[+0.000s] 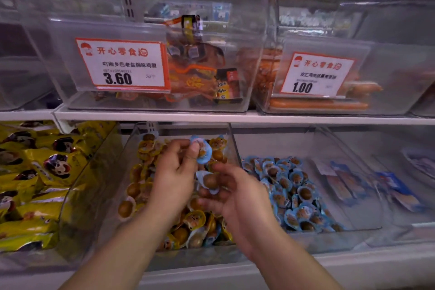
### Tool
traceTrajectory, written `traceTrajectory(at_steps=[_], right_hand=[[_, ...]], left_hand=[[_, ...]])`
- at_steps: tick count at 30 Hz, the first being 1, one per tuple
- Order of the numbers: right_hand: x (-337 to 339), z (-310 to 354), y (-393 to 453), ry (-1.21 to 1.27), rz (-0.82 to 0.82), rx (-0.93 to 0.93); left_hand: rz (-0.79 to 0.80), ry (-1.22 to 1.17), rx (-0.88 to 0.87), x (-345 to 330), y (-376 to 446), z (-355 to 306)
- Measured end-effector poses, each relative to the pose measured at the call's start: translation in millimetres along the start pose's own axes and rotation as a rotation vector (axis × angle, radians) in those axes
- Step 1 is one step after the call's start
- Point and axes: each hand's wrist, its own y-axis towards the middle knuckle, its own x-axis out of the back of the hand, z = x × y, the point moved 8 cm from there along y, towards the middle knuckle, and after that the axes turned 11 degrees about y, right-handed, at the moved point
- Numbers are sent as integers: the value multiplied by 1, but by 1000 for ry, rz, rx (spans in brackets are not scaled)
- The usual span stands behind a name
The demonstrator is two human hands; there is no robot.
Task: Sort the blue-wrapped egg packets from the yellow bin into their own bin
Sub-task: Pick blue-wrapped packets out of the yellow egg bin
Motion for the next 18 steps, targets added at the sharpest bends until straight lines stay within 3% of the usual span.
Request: traceTrajectory(at_steps=[3, 7, 10, 15, 18], right_hand=[[-10, -17, -5, 136, 91, -172], [-12, -17, -4, 188, 160, -255], [-11, -13, -1, 208, 117, -235], [-7, 0, 2, 196, 55, -159], [5, 29, 5, 139, 46, -64]], left_hand=[[9, -170, 119, -18, -10, 4], [112, -58, -145, -29, -23, -14], [207, -103, -218, -31, -29, -16], [29, -146, -97, -8, -22, -5], [9, 106, -59, 8, -5, 11]])
